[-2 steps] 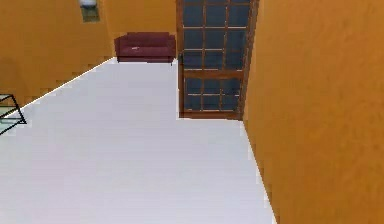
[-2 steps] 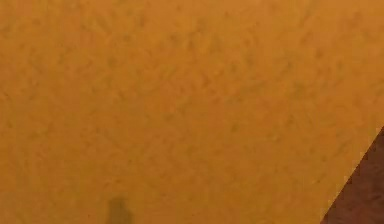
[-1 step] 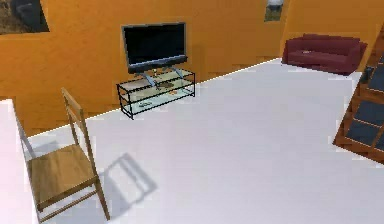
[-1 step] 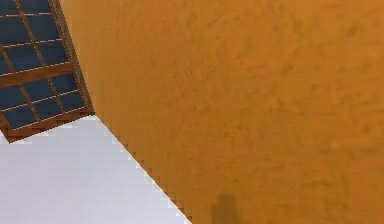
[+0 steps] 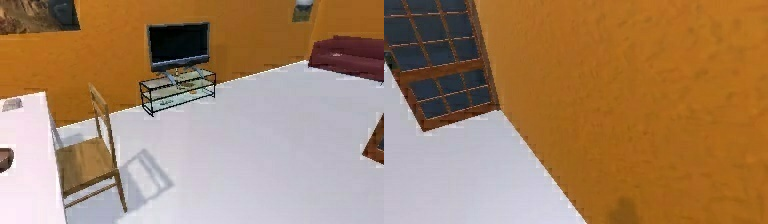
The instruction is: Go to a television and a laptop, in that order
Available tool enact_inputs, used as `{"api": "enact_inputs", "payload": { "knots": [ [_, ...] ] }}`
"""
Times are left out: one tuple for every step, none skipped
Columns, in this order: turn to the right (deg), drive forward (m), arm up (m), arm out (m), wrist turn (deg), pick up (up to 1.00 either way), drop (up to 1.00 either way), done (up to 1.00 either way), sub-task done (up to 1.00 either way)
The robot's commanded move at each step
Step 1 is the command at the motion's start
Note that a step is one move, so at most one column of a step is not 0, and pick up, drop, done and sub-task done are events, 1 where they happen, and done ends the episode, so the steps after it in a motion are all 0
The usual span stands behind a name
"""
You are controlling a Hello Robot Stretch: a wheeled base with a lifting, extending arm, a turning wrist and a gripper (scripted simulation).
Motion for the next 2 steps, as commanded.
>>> {"api": "enact_inputs", "payload": {
  "knots": [
    [0.0,1.00,0.00,0.00,0.0,0.00,0.00,0.00,0.00],
    [0.0,0.15,0.00,0.00,0.0,0.00,0.00,0.00,0.00]
  ]
}}
